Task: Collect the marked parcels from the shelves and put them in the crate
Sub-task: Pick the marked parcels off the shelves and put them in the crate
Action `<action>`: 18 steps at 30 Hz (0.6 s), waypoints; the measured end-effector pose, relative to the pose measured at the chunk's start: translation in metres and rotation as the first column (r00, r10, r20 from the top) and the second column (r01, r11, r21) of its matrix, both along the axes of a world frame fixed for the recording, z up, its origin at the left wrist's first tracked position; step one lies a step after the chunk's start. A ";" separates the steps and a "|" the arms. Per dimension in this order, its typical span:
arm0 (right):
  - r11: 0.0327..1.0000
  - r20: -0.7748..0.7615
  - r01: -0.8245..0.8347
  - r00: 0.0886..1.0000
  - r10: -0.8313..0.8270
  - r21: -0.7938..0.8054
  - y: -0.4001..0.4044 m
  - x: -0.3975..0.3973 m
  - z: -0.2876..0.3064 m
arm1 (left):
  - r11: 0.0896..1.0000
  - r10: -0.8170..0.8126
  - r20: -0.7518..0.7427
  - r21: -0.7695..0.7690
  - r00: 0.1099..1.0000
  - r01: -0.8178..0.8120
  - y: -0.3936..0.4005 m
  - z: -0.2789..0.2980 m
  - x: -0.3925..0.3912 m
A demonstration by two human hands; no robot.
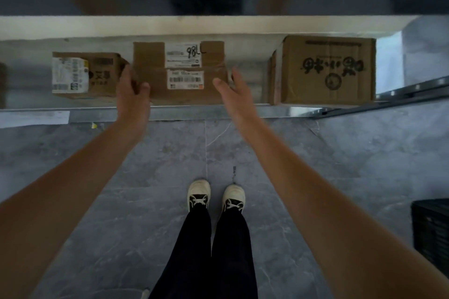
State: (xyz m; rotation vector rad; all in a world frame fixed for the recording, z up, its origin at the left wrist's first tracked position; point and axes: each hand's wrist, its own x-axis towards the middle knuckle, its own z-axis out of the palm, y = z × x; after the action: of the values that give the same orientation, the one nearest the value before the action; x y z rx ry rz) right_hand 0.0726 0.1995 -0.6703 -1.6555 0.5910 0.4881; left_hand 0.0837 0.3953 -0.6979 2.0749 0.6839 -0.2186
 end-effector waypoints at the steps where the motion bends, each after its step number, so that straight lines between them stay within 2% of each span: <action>1: 0.998 0.051 0.037 0.998 -0.034 -0.052 -0.004 -0.002 0.005 | 0.992 -0.026 0.081 0.125 0.996 0.015 -0.008 0.008 -0.003; 2: 0.988 0.138 0.099 0.987 -0.082 -0.120 -0.012 -0.004 0.009 | 0.977 -0.062 0.179 0.212 0.982 0.023 -0.020 0.019 -0.006; 4: 0.927 0.341 0.264 0.925 -0.166 -0.265 -0.042 -0.010 0.021 | 0.955 -0.187 0.346 0.284 0.920 0.087 -0.052 0.040 -0.014; 6: 0.822 0.467 0.436 0.850 -0.244 -0.365 -0.087 -0.013 0.025 | 0.949 -0.307 0.390 0.193 0.868 0.249 -0.092 0.049 -0.016; 8: 0.706 0.472 0.564 0.806 -0.357 -0.428 -0.141 -0.014 0.020 | 0.923 -0.362 0.273 -0.030 0.891 0.384 -0.136 0.046 -0.017; 10: 0.658 0.344 0.569 0.822 -0.453 -0.493 -0.190 -0.019 0.013 | 0.892 -0.371 0.045 -0.261 0.927 0.370 -0.179 0.043 -0.015; 13: 0.759 0.071 0.435 0.884 -0.461 -0.485 -0.241 -0.029 -0.004 | 0.857 -0.341 -0.190 -0.466 0.920 0.221 -0.228 0.034 -0.010; 15: 0.873 -0.070 0.328 0.924 -0.376 -0.361 -0.249 -0.033 -0.006 | 0.804 -0.340 -0.258 -0.578 0.904 0.137 -0.244 0.025 -0.011; 16: 0.906 -0.097 0.296 0.936 -0.338 -0.302 -0.250 -0.035 -0.007 | 0.791 -0.338 -0.269 -0.601 0.902 0.118 -0.248 0.023 -0.013; 18: 0.922 -0.065 0.311 0.940 -0.334 -0.230 -0.248 -0.038 -0.003 | 0.805 -0.237 -0.264 -0.592 0.935 0.037 -0.248 0.023 -0.015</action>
State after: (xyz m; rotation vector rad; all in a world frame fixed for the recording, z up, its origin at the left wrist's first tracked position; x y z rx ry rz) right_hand 0.0345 -0.0484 -0.6736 -1.7005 1.0058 0.2737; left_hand 0.0684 0.1470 -0.6750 1.4987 0.5638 -0.7765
